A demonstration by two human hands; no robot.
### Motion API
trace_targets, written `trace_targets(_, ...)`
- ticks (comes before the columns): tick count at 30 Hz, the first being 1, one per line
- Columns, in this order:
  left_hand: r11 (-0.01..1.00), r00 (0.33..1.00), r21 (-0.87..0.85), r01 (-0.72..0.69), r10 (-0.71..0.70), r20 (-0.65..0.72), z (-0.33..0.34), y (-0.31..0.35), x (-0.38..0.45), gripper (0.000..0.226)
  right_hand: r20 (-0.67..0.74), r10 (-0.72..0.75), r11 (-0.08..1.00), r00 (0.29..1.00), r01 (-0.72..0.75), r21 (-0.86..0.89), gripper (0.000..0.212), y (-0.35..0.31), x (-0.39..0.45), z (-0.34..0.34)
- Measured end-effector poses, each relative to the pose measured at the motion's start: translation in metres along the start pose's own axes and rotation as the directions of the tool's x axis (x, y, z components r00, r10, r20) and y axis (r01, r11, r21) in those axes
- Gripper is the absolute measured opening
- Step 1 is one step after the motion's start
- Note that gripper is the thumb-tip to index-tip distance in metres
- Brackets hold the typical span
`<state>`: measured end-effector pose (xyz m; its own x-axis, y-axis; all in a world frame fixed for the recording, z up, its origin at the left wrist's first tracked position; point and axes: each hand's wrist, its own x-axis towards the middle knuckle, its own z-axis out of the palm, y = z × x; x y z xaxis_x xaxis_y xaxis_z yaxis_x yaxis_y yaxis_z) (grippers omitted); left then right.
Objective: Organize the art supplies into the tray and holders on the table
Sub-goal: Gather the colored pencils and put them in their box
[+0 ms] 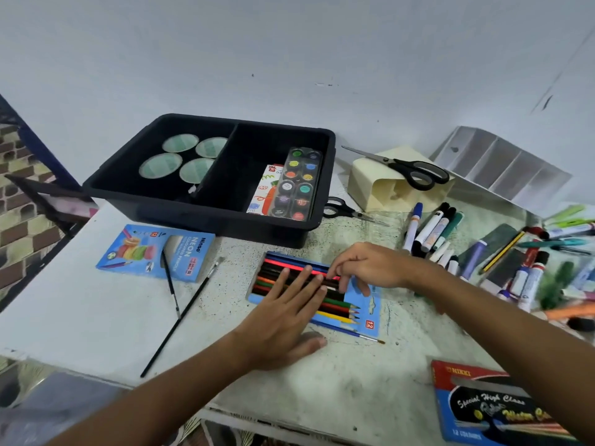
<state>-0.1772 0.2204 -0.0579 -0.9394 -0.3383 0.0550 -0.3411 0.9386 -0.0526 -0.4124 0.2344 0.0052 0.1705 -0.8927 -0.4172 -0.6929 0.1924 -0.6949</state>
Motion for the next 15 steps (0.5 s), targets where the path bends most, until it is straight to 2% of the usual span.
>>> trace_targets(5,0.998,0.999,-0.048,0.026,-0.025,0.030,0.010,-0.001,-0.001,0.078,-0.069,-0.062,0.982,0.996,0.074,0.173,0.033,0.014,-0.008,0.006)
trace_targets(7,0.998,0.999,-0.061,0.028,-0.026,0.035,0.012,-0.002,-0.001,0.078,-0.101,-0.102,0.977,0.990,0.119,0.177,0.032,0.015,-0.011,0.009)
trace_targets(11,0.997,0.998,-0.069,0.030,-0.026,0.049,0.012,-0.002,-0.002,0.079,-0.116,-0.188,0.982,0.975,0.185,-0.037,0.019,0.014,-0.015,0.012)
trace_targets(15,0.995,0.998,-0.090,0.039,-0.034,0.058,0.011,-0.002,-0.002,0.079,-0.131,-0.324,0.918,0.937,0.278,-0.282,0.017,0.012,-0.022,0.019)
